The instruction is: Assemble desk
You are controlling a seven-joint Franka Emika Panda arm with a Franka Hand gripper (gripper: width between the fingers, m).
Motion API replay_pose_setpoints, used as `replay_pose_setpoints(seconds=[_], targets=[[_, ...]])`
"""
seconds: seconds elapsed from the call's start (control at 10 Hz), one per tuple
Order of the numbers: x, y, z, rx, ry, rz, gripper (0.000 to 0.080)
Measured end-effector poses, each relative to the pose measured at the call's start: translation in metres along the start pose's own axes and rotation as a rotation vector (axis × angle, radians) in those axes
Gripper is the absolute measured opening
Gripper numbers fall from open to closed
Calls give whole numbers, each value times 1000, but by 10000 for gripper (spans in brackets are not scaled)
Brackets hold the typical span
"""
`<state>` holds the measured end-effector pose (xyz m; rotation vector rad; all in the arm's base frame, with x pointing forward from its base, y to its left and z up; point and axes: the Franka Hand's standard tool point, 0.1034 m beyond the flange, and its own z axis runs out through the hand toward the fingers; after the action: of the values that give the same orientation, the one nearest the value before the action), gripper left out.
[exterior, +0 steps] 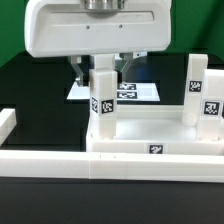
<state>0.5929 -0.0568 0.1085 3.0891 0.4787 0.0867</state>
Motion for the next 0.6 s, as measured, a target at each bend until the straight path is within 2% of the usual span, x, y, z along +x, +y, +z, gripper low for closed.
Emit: replay_pose_setpoints(seconds=[0.1, 0.6], targets=[[0, 0, 0, 0, 0, 18, 289], [0, 0, 0, 2, 1, 340, 289]])
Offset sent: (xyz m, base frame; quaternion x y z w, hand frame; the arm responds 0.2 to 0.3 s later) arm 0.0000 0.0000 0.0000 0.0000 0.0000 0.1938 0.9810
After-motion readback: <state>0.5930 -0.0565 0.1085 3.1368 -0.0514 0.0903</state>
